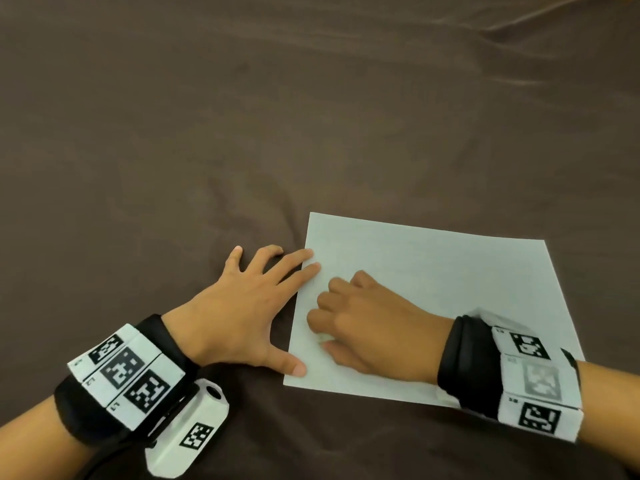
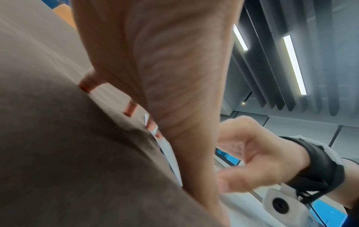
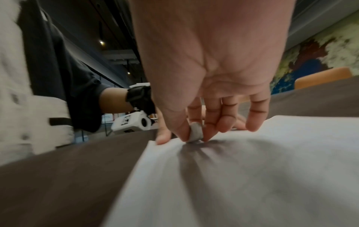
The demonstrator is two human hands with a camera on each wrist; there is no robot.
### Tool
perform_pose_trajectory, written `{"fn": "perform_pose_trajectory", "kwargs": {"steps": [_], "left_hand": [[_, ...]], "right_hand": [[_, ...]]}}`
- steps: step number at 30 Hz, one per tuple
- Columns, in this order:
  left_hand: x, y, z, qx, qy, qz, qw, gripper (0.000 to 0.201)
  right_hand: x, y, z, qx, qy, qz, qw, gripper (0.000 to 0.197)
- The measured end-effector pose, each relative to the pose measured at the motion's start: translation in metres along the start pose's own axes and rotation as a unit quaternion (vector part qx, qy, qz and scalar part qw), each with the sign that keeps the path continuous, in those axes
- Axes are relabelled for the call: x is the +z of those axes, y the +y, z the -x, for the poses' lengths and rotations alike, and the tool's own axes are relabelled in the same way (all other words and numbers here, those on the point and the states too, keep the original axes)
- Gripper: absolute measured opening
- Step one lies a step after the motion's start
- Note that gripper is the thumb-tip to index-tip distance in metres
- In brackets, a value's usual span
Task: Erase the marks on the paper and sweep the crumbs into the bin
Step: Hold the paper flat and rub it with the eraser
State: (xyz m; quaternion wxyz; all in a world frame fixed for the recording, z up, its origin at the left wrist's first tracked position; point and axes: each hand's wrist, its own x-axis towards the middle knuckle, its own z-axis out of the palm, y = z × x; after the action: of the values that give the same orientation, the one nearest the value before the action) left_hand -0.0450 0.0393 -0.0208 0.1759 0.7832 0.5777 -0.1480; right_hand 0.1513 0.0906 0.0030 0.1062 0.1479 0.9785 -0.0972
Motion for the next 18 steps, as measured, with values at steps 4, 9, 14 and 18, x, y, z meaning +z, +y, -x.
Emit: {"fn": "perform_pose_trajectory", "kwargs": {"steps": [4,9,14,18], "left_hand": [[-0.001,0.000,0.000,-0.002,-0.002,-0.020,1.000,0.128],[0.004,-0.004,0.001,0.012,0.021,-0.011,1.000,0.131],[0.006,-0.005,0.001,0.011,0.029,-0.013,0.999,0.132],[0.006,-0.004,0.001,0.010,0.033,-0.017,0.999,0.131]], "right_hand": [[-0.004,0.011,-0.007,0.047,0.011,-0.007,0.999,0.027],[0.000,0.007,-0.006,0.025,0.018,-0.001,1.000,0.025],[-0.003,0.010,-0.012,0.046,0.000,-0.007,0.999,0.026],[-0.004,0.016,-0.017,0.068,0.013,0.022,0.997,0.026]]}}
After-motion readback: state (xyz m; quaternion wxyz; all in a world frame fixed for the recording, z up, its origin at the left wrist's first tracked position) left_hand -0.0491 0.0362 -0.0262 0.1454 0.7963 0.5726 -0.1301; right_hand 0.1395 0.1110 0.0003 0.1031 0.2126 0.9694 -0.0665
